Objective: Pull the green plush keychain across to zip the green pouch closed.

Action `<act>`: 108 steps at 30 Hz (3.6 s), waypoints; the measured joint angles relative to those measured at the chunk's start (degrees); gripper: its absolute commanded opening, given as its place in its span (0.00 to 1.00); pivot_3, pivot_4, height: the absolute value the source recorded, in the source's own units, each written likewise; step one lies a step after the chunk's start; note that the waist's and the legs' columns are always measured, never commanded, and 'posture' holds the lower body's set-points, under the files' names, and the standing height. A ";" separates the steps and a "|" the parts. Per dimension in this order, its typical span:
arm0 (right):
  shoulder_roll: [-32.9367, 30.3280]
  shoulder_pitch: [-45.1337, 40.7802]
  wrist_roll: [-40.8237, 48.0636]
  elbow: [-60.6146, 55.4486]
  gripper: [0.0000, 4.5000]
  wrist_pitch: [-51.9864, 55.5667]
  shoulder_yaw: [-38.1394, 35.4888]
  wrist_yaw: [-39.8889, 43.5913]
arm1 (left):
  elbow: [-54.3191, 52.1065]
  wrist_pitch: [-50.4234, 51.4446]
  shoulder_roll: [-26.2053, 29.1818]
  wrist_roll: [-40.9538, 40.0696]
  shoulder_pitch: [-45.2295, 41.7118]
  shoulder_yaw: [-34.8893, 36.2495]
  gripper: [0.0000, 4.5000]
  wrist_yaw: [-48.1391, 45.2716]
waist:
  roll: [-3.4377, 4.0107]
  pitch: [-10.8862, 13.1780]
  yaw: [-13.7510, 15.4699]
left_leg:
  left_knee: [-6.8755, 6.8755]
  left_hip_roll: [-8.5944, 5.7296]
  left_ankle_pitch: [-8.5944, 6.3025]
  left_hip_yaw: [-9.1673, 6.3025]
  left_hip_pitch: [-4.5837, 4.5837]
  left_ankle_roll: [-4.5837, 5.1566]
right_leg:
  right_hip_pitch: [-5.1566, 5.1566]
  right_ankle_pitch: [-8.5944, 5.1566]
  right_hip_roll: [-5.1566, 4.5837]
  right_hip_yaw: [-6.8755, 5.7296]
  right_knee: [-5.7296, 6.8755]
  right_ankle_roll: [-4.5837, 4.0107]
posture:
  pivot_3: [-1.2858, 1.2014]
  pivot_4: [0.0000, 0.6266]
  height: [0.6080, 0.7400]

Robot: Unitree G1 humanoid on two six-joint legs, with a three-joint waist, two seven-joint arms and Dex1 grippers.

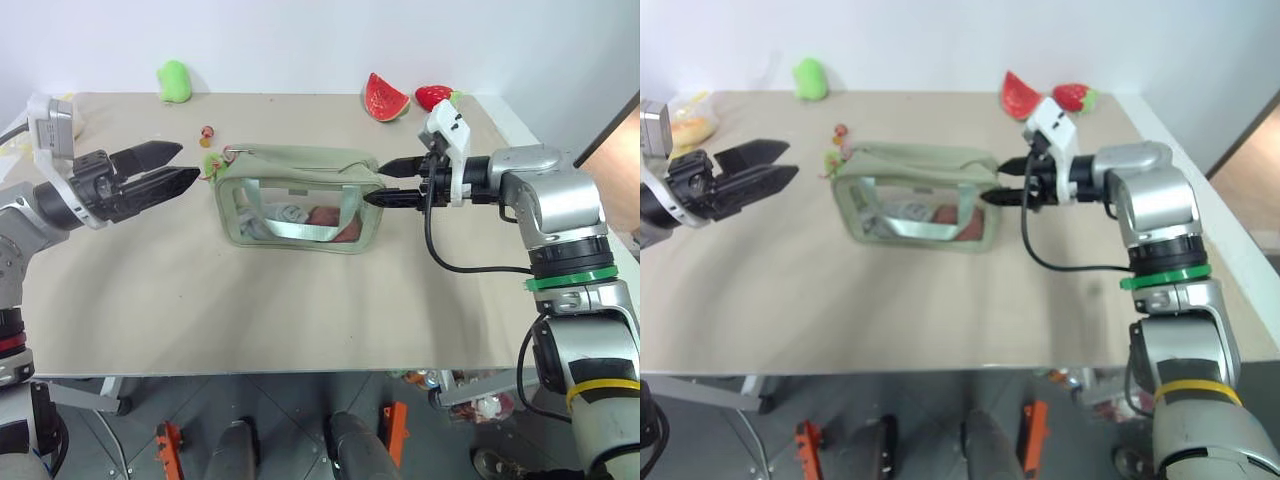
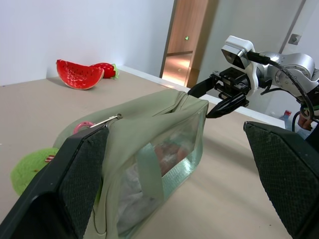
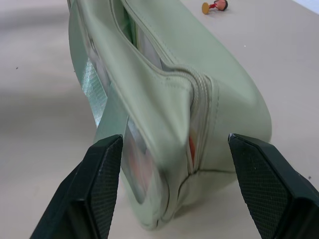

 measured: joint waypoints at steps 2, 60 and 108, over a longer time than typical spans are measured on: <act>0.04 0.01 0.00 0.00 0.66 -0.35 0.03 0.00 | 0.00 0.02 0.00 0.01 0.00 0.00 1.00 0.16 | 0.00 0.00 0.12 | -0.02 0.00 0.00 -0.01 0.00 0.00 | -0.01 -0.01 0.01 -0.01 0.00 0.00 | 0.52 0.24 1.00; -1.20 6.75 4.67 -10.39 0.01 4.05 -1.56 -4.38 | 38.77 -13.83 -11.35 21.51 -16.81 -6.78 1.00 4.05 | -0.04 -0.03 0.07 | 0.04 0.00 0.01 -0.06 0.07 0.01 | 0.06 0.08 0.08 0.01 0.05 0.02 | 0.52 0.24 1.00; -1.33 7.24 5.24 -11.62 0.00 4.29 -1.59 -5.98 | 43.43 -23.93 -17.51 26.91 -29.25 -5.52 0.00 8.43 | -0.04 -0.03 0.18 | 0.06 -0.02 0.02 -0.10 0.00 0.00 | 0.07 0.10 0.08 0.02 0.04 0.07 | 0.52 0.24 1.00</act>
